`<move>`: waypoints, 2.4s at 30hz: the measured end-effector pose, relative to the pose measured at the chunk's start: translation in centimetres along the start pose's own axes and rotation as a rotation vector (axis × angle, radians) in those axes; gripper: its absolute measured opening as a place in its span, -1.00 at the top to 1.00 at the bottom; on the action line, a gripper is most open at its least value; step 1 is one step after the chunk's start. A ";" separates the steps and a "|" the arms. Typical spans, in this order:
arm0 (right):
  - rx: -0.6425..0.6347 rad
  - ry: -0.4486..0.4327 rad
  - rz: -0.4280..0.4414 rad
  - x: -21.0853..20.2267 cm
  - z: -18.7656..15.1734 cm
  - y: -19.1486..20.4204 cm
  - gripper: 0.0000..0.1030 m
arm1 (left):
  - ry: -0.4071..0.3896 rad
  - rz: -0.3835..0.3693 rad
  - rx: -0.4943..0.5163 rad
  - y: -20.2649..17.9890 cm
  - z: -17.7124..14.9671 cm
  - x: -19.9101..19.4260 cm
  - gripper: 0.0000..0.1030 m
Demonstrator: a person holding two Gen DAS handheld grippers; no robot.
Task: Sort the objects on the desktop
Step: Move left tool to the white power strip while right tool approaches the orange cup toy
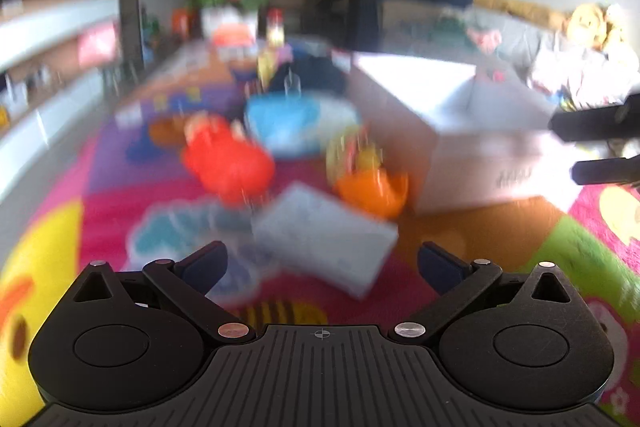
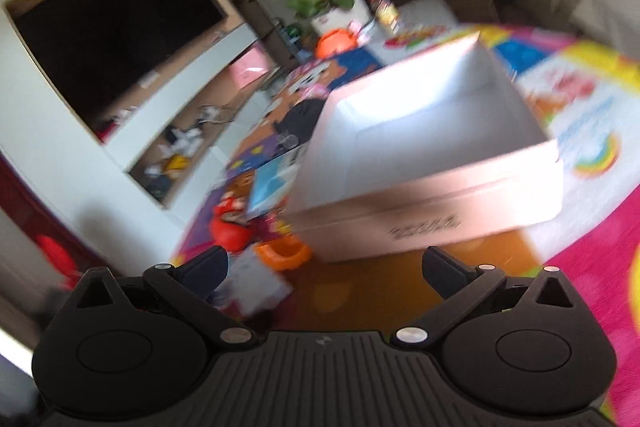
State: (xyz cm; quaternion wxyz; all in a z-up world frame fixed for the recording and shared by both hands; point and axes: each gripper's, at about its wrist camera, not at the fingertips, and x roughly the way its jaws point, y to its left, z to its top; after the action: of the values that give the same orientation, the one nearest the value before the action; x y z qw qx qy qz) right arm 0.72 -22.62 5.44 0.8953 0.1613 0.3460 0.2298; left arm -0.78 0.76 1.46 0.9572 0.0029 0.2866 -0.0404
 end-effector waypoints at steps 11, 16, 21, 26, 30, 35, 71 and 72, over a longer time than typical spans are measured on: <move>-0.258 -0.023 -0.209 0.5 -1.9 2.6 -1.00 | 0.073 -0.032 0.187 -1.9 2.4 4.0 -1.00; -0.247 0.008 -0.221 0.7 -2.4 2.1 -1.00 | 0.047 0.014 0.201 0.8 1.9 3.7 -1.00; -0.261 0.037 -0.215 1.8 -3.1 2.6 -1.00 | 0.089 -0.013 0.058 5.0 2.0 3.9 -1.00; -0.239 0.094 -0.198 3.1 -3.8 2.5 -1.00 | 0.157 -0.227 -0.098 7.4 2.4 4.5 -1.00; -0.216 0.119 -0.202 3.2 -4.4 2.0 -1.00 | 0.190 -0.276 -0.199 8.4 3.1 5.0 -1.00; -0.179 0.116 -0.190 3.1 -4.9 1.2 -1.00 | 0.238 -0.376 -0.350 10.3 3.5 5.5 -1.00; -0.004 0.013 0.012 2.0 0.2 2.0 -1.00 | 0.012 -0.061 -0.036 5.9 0.5 -0.6 -1.00; -0.004 0.027 0.020 2.4 0.5 2.0 -1.00 | 0.012 -0.054 -0.042 6.2 0.5 -0.6 -1.00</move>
State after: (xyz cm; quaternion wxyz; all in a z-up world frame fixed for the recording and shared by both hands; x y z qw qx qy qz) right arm 1.99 -19.77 5.39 0.8884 0.1598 0.3561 0.2418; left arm -0.53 6.96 2.07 0.9540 -0.0246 0.2929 -0.0599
